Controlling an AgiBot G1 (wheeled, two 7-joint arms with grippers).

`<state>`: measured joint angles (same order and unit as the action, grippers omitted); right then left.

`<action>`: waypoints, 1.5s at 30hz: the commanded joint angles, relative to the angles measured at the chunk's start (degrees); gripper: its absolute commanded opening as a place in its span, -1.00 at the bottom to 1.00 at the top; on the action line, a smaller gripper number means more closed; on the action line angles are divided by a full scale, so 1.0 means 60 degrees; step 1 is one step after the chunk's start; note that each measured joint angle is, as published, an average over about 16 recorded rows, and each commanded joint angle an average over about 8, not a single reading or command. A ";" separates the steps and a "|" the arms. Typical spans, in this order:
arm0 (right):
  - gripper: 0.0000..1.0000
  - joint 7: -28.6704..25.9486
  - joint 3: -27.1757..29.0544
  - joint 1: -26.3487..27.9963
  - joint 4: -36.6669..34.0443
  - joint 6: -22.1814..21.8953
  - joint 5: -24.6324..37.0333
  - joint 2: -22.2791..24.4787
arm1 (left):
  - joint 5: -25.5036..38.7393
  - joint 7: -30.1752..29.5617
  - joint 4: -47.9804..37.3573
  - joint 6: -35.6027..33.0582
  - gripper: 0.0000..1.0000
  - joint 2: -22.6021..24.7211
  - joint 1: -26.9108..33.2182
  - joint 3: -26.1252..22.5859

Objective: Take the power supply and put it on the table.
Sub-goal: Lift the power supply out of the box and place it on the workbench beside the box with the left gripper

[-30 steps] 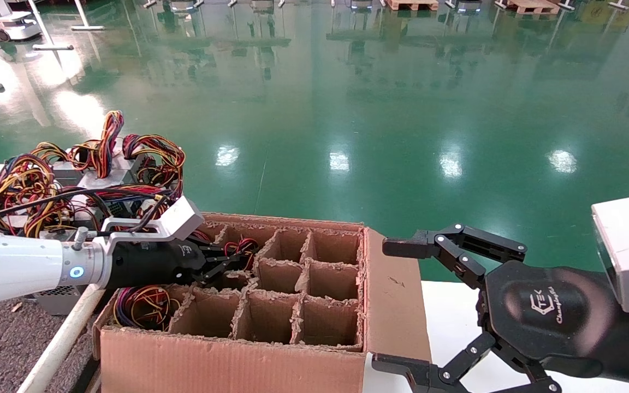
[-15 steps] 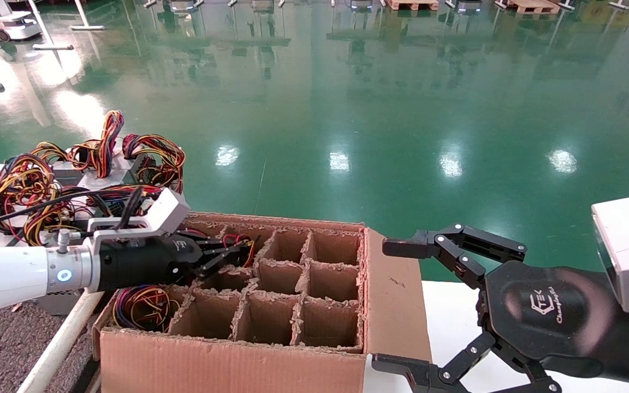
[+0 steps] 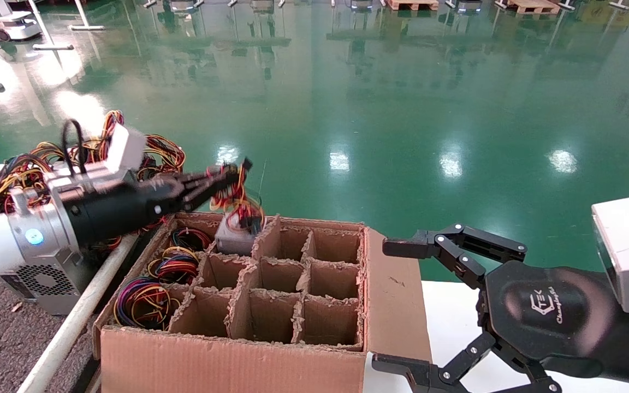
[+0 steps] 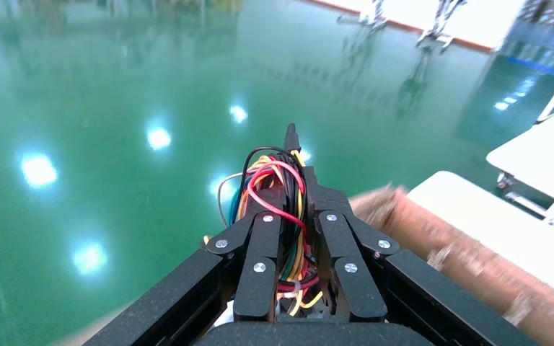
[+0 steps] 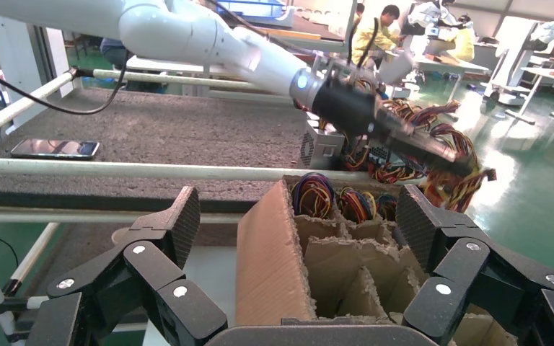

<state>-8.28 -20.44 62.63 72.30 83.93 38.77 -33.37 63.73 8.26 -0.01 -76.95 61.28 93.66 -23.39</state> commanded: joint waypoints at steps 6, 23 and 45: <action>1.00 0.0000 -0.0001 0.0000 0.0000 0.0000 0.0000 0.0000 | 0.0120 -0.0213 0.0299 -0.0391 -1.00 -0.0273 0.0711 -0.0081; 1.00 0.0001 -0.0002 0.0001 0.0000 -0.0001 -0.0002 0.0001 | 0.0429 -0.0486 0.0755 -0.0997 -1.00 -0.1127 0.2941 -0.0271; 1.00 0.0002 -0.0004 0.0001 0.0000 -0.0002 -0.0003 0.0002 | 0.1836 -0.0659 0.0888 -0.0632 -1.00 -0.3985 0.6128 -0.1073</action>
<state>-8.27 -20.47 62.64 72.30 83.92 38.76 -33.36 74.97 4.39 5.32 -80.77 37.35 130.24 -29.98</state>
